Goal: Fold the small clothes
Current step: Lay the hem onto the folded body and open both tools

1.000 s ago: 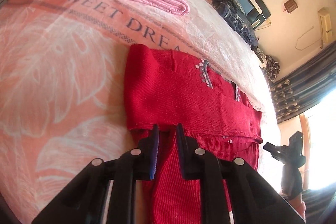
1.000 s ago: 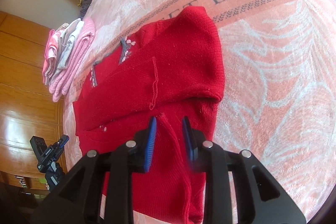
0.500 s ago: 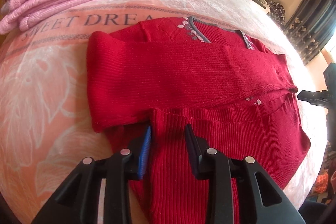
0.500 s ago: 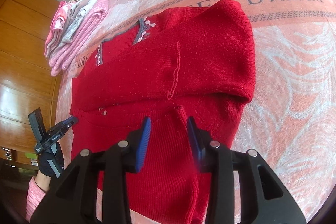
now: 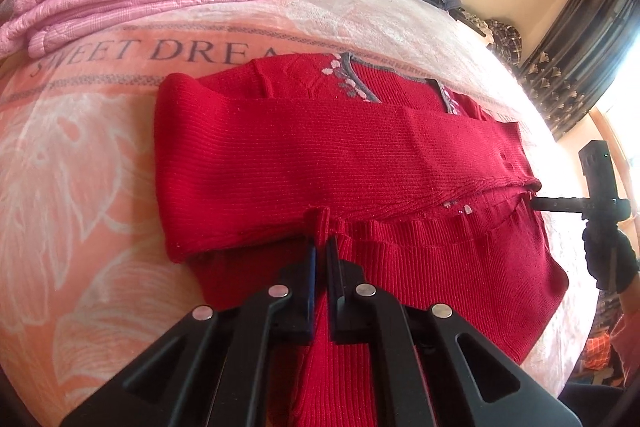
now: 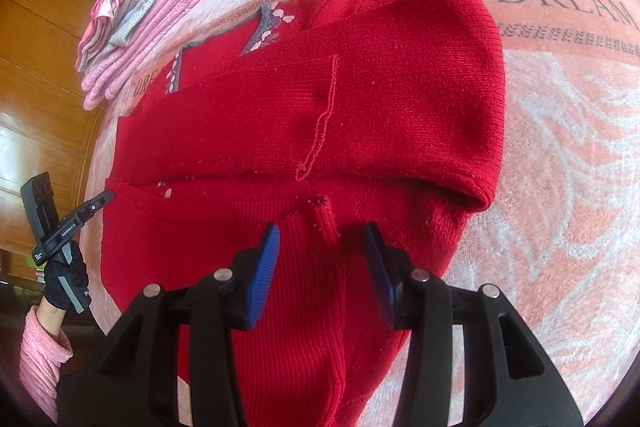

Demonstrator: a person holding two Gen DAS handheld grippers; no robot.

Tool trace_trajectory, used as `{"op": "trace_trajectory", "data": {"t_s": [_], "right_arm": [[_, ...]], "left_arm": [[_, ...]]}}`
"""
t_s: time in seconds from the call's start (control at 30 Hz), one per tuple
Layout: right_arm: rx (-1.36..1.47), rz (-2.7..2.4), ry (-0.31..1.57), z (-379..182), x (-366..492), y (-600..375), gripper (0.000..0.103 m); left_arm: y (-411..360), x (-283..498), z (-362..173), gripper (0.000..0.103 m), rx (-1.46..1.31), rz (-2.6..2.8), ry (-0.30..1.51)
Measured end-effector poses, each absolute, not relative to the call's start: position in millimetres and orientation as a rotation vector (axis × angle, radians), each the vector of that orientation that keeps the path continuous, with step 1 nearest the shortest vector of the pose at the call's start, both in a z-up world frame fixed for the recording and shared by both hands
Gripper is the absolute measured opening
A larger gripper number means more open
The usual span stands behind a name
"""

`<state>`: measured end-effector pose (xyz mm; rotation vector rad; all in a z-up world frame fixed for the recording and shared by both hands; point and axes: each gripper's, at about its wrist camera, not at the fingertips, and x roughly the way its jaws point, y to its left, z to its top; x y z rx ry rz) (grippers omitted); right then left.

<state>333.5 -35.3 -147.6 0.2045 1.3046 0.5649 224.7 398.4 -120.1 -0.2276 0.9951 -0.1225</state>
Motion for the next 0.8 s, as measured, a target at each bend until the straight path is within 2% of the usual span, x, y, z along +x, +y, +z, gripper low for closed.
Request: {"op": "trace_trajectory", "data": {"t_s": [0.1,0.17,0.23,0.3,0.43,0.8], "right_arm": [[0.158,0.578,1.297,-149,333,-29,0.043],[0.119,0.59,1.285,-148,331,-25,0.032],[0.104,0.604,1.281,-149,330,-24,0.015],[0.1,0.611,1.272,-150,328,-25,0.004],[0.176,0.656,1.25,-139,323,-38,0.003],[0.278,0.688,1.08,-62,324,-69,0.003]], "left_arm": [[397,227,-126,0.004,-0.227,-0.119,1.012],[396,229,-131,0.005,-0.224,-0.108,1.03],[397,231,-136,0.005,-0.231,-0.101,1.039],[397,231,-136,0.004,-0.235,-0.099,1.04],[397,223,-124,0.004,-0.236,-0.111,0.978],[409,210,-63,0.004,-0.338,-0.149,0.773]]}}
